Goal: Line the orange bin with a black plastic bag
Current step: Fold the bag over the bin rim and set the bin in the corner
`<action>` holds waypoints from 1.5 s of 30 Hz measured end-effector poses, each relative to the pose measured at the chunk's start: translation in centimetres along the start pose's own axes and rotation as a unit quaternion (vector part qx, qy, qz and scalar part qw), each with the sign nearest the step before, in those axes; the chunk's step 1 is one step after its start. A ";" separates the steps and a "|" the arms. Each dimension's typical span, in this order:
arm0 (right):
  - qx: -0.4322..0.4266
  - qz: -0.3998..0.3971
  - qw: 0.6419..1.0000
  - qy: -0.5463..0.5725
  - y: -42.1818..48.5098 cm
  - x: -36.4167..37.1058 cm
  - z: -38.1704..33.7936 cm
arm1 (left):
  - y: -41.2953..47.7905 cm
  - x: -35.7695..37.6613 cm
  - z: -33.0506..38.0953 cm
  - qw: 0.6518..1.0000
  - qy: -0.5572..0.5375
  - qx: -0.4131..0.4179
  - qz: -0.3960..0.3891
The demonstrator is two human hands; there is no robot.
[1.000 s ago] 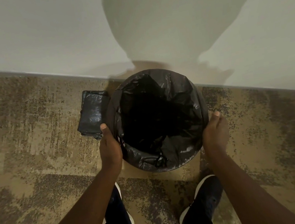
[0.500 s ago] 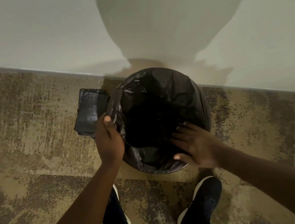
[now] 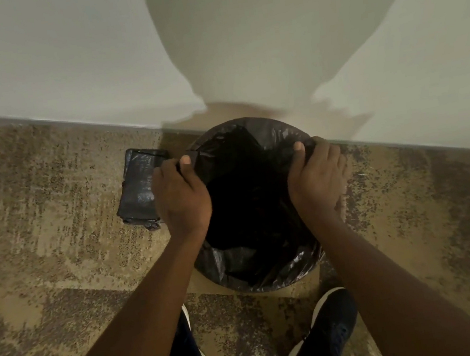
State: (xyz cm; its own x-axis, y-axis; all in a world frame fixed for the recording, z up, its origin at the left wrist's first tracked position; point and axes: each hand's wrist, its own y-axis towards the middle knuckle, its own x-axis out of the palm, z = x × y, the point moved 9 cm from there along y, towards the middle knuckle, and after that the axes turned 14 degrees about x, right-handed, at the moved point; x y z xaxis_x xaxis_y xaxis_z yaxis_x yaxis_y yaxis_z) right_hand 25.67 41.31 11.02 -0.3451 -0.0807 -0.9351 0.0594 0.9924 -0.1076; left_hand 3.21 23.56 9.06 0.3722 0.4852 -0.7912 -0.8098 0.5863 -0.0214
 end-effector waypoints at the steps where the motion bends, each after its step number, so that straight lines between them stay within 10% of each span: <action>1: 0.022 0.002 1.000 -0.003 0.8 0.1 0.0 | 0.4 -0.2 -0.3 1.000 -0.013 -0.023 -0.003; 11: 0.308 -0.319 0.885 0.141 5.1 2.9 2.6 | 0.9 2.1 -4.5 0.903 -0.245 -0.338 -0.106; 16: 0.149 -0.145 0.977 0.055 3.8 -2.4 3.4 | -0.5 -2.6 -3.5 0.971 -0.114 -0.211 -0.008; 22: 0.253 -0.102 0.960 0.069 -2.2 -0.6 7.3 | -6.1 -0.1 -3.8 0.924 -0.154 -0.350 0.001; 28: 0.522 -0.286 0.719 0.360 -2.9 3.7 11.1 | -7.4 1.4 -5.9 0.801 -0.351 -0.485 0.010; 33: 0.434 -0.122 0.866 0.217 -3.6 -2.4 11.9 | -9.2 -1.6 -6.4 0.867 -0.238 -0.433 0.058; 35: 0.422 -0.115 0.866 0.241 -6.5 -2.8 11.1 | -11.4 -1.5 -5.6 0.878 -0.208 -0.428 0.054; 45: 0.629 -0.194 0.584 0.475 -13.2 4.5 13.2 | -15.3 2.6 -5.2 0.736 -0.368 -0.557 0.113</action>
State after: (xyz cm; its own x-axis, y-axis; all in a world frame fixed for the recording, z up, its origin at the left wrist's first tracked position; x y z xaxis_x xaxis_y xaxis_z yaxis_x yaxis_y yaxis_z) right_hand 35.74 26.61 3.78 -0.8895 0.4044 -0.2126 0.2392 0.0156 -0.9708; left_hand 14.29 12.50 4.14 -0.0160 0.9486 -0.3160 -0.6050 -0.2608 -0.7523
